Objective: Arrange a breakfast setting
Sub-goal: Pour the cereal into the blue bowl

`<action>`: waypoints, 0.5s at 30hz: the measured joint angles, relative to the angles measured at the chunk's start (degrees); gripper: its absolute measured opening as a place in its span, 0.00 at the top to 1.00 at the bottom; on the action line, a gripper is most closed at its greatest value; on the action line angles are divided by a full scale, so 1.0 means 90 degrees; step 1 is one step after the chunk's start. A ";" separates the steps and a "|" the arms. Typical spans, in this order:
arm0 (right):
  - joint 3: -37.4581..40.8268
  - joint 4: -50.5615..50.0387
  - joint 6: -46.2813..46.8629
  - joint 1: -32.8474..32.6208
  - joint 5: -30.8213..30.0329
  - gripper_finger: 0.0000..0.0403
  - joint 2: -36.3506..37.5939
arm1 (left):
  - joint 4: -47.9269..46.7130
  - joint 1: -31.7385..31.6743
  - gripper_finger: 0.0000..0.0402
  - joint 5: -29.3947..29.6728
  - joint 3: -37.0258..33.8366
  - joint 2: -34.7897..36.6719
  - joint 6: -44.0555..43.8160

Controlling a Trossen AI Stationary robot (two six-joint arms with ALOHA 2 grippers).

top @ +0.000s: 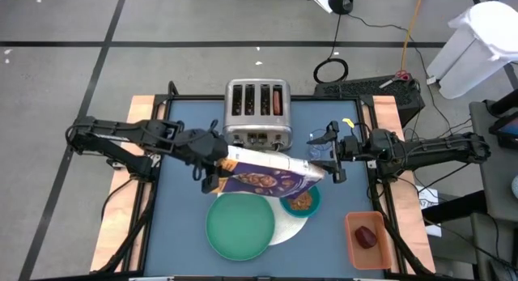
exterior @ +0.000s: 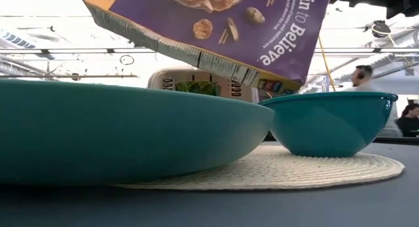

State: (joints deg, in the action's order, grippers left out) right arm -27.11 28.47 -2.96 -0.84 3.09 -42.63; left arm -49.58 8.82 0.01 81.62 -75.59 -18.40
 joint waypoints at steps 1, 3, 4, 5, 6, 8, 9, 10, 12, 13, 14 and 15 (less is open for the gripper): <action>0.0000 0.0000 -0.0022 -0.0002 0.0000 0.34 0.0000 | 0.0000 -0.0005 0.57 -0.0002 0.0000 0.0000 0.0008; 0.0000 0.0000 -0.0051 -0.0002 0.0000 0.34 0.0000 | 0.0002 -0.0013 0.57 -0.0001 -0.0002 0.0058 0.0006; 0.0000 0.0000 -0.0060 -0.0002 0.0000 0.34 0.0000 | 0.0020 -0.0015 0.57 0.0016 -0.0002 0.0076 0.0004; 0.0000 0.0003 -0.0059 -0.0002 -0.0001 0.34 0.0000 | 0.0038 -0.0018 0.57 0.0051 0.0001 0.0087 0.0007; 0.0000 0.0005 -0.0059 -0.0002 -0.0004 0.34 0.0000 | 0.0024 -0.0006 0.57 0.0099 -0.0002 0.0087 0.0014; 0.0000 0.0000 -0.0073 -0.0002 -0.0003 0.34 0.0000 | 0.0020 0.0027 0.57 0.0143 -0.0086 0.0071 0.0014; 0.0000 0.0000 -0.0078 -0.0002 -0.0002 0.34 0.0000 | -0.0025 0.0029 0.57 0.0112 -0.0100 0.0032 0.0013; 0.0000 0.0000 -0.0083 -0.0001 -0.0002 0.34 0.0000 | -0.0051 0.0029 0.57 0.0094 -0.0102 0.0001 0.0011; 0.0000 0.0000 -0.0083 -0.0002 -0.0002 0.34 0.0000 | -0.0034 0.0027 0.57 0.0061 -0.0090 -0.0015 0.0013; 0.0000 0.0000 -0.0083 -0.0002 -0.0002 0.34 0.0000 | -0.0015 0.0024 0.57 0.0051 -0.0066 -0.0012 0.0013; 0.0000 0.0000 -0.0083 -0.0002 -0.0002 0.34 0.0000 | 0.0034 0.0024 0.57 0.0059 -0.0050 -0.0004 0.0015; 0.0000 0.0000 -0.0083 -0.0002 -0.0002 0.34 0.0000 | 0.0090 0.0024 0.57 0.0063 -0.0040 0.0002 0.0012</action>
State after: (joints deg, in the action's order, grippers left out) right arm -27.11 28.47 -3.70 -0.86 3.07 -42.63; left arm -48.78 9.04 0.58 81.26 -75.57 -18.29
